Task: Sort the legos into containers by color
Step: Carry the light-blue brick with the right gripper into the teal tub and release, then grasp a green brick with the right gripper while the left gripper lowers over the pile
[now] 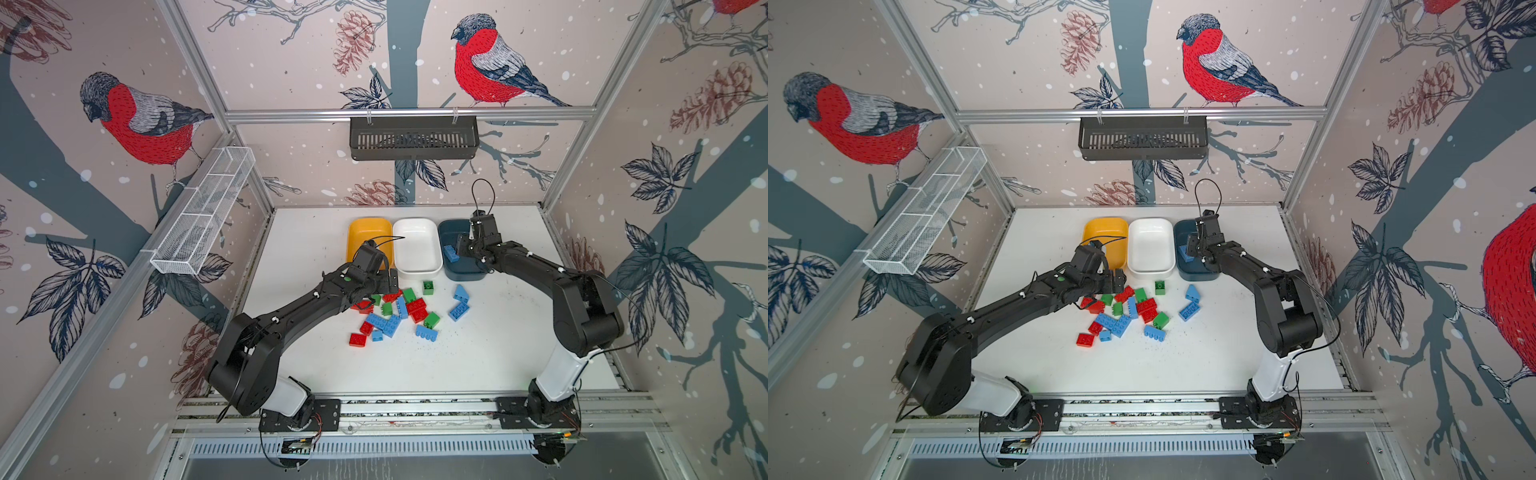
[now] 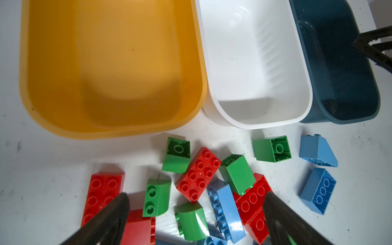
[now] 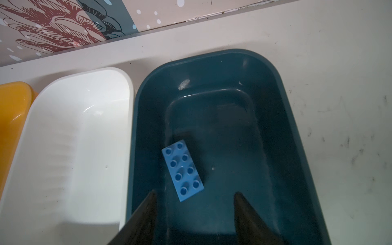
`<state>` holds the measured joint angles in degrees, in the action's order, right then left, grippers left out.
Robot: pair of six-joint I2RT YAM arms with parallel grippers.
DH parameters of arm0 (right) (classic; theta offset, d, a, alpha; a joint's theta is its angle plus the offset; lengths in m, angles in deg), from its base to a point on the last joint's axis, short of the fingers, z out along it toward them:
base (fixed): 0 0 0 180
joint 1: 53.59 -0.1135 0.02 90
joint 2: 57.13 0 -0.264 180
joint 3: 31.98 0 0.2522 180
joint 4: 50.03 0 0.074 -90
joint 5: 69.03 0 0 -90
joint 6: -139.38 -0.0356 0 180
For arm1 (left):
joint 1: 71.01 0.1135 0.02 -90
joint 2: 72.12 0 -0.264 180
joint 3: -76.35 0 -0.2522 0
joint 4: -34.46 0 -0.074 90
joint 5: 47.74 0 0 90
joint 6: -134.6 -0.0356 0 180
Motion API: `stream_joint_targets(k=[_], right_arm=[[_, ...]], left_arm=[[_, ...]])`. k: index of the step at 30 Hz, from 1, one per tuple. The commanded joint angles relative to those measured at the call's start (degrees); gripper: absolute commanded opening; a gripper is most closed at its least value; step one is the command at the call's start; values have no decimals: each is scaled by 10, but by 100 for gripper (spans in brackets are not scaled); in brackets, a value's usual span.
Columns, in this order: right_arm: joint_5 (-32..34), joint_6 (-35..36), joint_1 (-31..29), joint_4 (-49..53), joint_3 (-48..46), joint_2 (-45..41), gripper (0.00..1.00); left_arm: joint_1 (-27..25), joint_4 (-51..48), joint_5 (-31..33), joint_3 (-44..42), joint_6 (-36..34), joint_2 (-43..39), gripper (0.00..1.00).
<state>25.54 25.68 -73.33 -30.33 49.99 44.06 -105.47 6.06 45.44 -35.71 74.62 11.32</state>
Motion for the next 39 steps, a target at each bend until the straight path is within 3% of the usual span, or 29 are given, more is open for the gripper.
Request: stream_joint_targets(k=[1, 11, 14, 18, 21, 26, 39], right_arm=[[3, 3, -11, 17, -13, -26, 64], [5, -27, -63, 1, -131, -174, 84], [-20, -30, -80, -14, -177, -217, 84], [3, -75, -101, -22, -232, -256, 83], [-65, -98, -104, -79, -283, -274, 81], [-123, -138, -129, -143, -303, -240, 77], [53, -138, -223, -106, -192, -62, 74]], left_arm=[[-19, 6, 12, -8, 13, -11, 98], [-83, 26, 23, 10, 21, 34, 97], [-91, 32, 7, 22, 22, 56, 97], [-105, 28, -3, 55, 18, 92, 93], [-111, 29, 23, 58, 51, 97, 92], [-109, 73, 52, 33, 102, 67, 97], [-82, 61, 156, -52, 203, -11, 97]])
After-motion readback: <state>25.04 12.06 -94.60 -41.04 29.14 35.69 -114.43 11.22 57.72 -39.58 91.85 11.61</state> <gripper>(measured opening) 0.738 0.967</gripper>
